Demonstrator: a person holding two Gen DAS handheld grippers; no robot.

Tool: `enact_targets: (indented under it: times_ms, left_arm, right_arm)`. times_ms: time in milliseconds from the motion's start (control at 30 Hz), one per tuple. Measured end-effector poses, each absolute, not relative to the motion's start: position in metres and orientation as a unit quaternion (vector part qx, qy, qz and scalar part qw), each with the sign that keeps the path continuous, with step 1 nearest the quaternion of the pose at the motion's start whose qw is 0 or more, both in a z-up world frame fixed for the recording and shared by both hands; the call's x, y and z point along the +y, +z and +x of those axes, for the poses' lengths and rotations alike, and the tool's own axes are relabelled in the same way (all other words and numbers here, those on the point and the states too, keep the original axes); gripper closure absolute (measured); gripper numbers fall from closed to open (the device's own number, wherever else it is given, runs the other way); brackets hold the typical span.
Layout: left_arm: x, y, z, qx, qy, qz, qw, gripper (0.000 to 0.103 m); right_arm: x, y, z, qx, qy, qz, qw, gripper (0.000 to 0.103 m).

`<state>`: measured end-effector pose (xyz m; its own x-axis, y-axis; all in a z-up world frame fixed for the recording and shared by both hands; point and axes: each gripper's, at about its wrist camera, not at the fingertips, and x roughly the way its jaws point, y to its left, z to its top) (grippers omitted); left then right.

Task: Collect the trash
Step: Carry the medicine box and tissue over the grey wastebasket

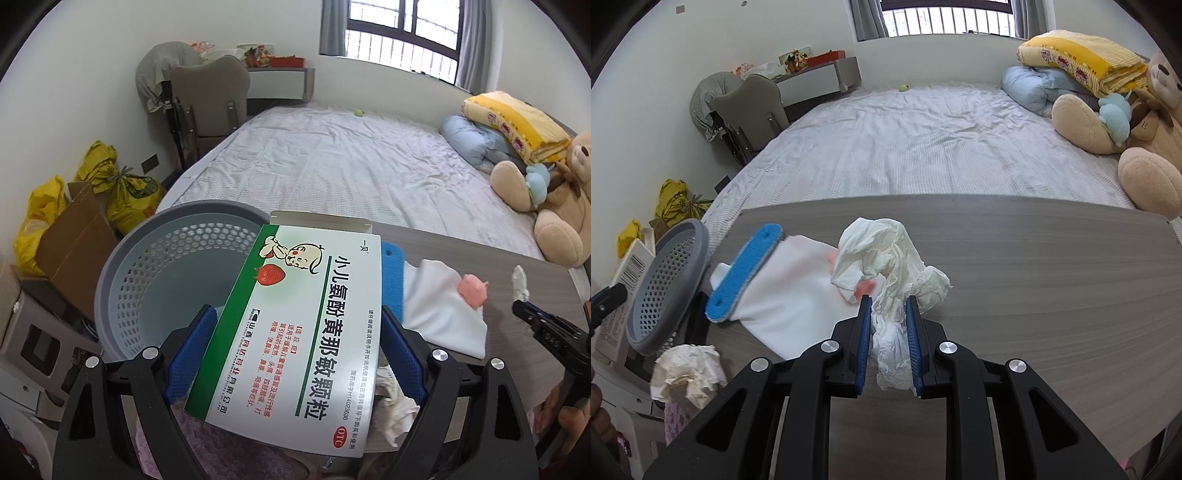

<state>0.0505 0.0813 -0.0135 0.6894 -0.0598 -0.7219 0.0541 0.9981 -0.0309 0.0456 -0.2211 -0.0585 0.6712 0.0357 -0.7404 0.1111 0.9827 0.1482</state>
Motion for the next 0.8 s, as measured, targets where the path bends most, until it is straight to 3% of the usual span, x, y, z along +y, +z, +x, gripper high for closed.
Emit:
enact_targets:
  times_ms: [367, 800]
  left_arm:
    - [0.136, -0.008, 0.055, 0.372, 0.034, -0.015, 0.928, 0.019]
    - [0.195, -0.008, 0.077, 0.380, 0.091, -0.030, 0.920, 0.019]
  right_arm:
    - [-0.134, -0.015, 0.071, 0.384, 0.076, 0.064, 0.918, 0.085]
    - [-0.010, -0.009, 0.133, 0.409, 0.194, 0.022, 0.891, 0.085]
